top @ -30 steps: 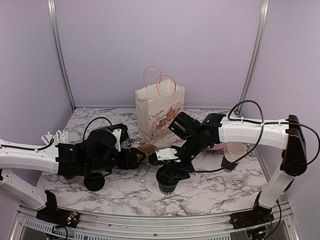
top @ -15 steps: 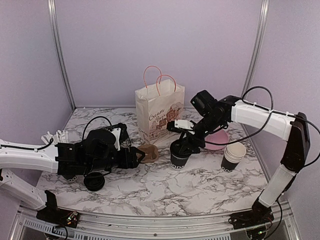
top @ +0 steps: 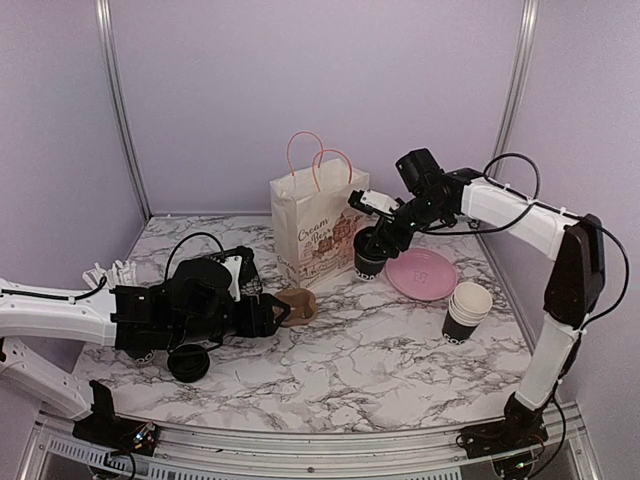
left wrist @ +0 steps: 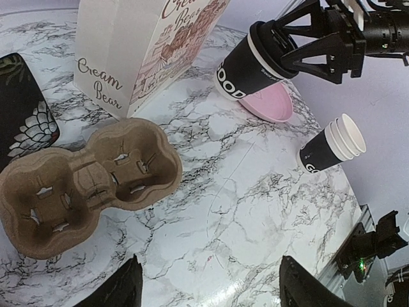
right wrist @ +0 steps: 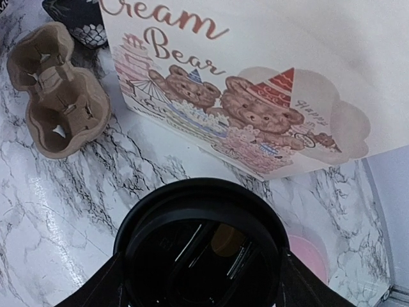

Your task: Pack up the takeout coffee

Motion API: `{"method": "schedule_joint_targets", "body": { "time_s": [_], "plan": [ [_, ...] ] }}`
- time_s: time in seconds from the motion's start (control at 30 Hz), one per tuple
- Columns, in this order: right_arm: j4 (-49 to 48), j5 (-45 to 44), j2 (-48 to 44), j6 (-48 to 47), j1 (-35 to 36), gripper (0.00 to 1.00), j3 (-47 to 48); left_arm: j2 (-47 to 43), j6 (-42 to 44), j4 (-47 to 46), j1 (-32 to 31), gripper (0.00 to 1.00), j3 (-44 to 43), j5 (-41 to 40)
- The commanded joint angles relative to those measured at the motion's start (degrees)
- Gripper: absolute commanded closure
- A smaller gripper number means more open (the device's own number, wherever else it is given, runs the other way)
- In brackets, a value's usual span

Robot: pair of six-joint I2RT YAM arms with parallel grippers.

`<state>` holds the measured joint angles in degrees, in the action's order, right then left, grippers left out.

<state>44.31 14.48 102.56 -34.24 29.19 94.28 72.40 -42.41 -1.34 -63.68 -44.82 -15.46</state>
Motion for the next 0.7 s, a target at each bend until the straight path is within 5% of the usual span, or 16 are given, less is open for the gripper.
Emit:
{"method": "schedule_joint_targets", "body": {
  "time_s": [0.0,0.67],
  "plan": [
    [-2.67,-4.23,3.71,3.48,-1.7,0.3,4.21,-1.2,0.21,1.08,0.4,0.26,0.16,0.5],
    [1.73,0.68,19.68,8.66,-8.19,0.27,18.47,0.16,0.14,1.26,0.4,0.26,0.25,2.03]
  ]
}}
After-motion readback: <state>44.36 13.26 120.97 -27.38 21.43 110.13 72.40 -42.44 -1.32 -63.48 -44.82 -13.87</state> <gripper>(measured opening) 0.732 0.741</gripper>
